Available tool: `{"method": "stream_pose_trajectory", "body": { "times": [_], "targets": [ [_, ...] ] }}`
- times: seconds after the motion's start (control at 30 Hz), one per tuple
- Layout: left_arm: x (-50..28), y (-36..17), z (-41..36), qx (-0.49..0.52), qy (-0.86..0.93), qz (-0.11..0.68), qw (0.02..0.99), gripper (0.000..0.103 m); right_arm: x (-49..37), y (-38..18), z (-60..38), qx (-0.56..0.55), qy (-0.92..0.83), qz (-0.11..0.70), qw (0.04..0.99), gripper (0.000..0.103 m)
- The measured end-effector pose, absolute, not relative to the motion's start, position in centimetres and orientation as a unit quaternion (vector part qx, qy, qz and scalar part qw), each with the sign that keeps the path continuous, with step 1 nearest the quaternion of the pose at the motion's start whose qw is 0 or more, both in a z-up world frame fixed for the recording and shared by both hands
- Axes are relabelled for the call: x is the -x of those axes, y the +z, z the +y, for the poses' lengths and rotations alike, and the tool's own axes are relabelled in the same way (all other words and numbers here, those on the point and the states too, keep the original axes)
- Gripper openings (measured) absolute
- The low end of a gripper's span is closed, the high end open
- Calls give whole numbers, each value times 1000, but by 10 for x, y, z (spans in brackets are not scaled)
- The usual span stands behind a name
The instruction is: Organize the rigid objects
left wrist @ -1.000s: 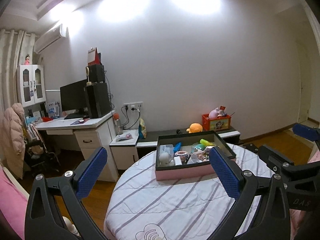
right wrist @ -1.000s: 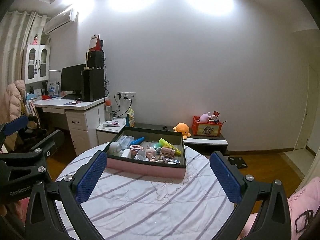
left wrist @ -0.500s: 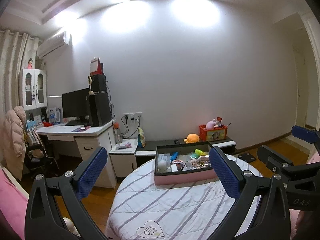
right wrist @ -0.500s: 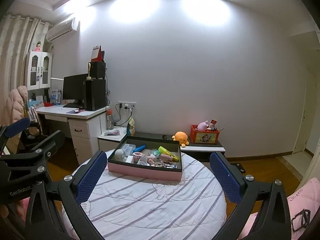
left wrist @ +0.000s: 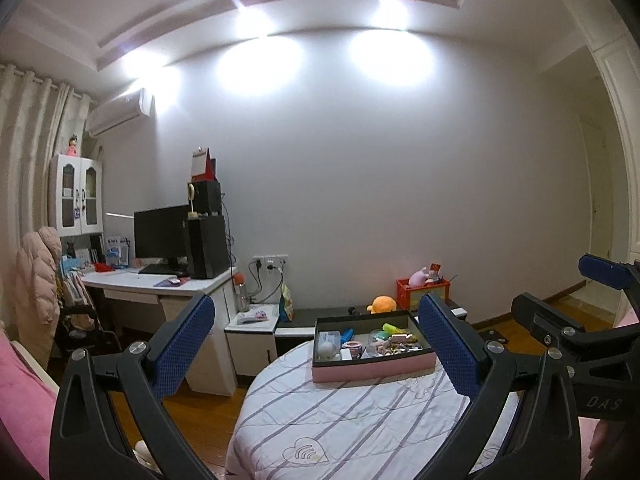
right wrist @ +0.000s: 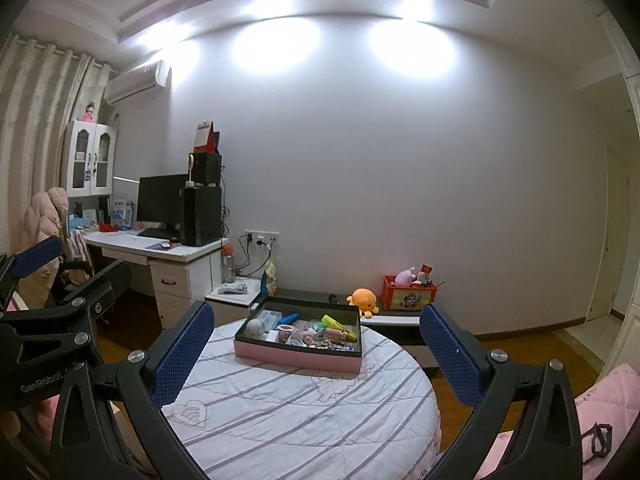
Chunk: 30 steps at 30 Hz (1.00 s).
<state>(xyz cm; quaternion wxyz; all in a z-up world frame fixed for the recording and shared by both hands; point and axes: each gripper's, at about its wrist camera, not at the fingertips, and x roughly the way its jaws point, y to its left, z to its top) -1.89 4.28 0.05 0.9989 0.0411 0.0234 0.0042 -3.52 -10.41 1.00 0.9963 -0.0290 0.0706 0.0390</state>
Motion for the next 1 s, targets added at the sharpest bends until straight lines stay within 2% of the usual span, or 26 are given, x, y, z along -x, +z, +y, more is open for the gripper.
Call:
{"method": "stream_pose_trajectory", "body": {
  "times": [0.4, 1.0],
  "targets": [
    [58, 29, 38, -49, 7, -12, 999, 103, 71, 40, -104, 26, 41, 41, 998, 103],
    [60, 31, 39, -51, 11, -16, 998, 103, 75, 41, -101, 26, 39, 35, 998, 103]
  ]
}}
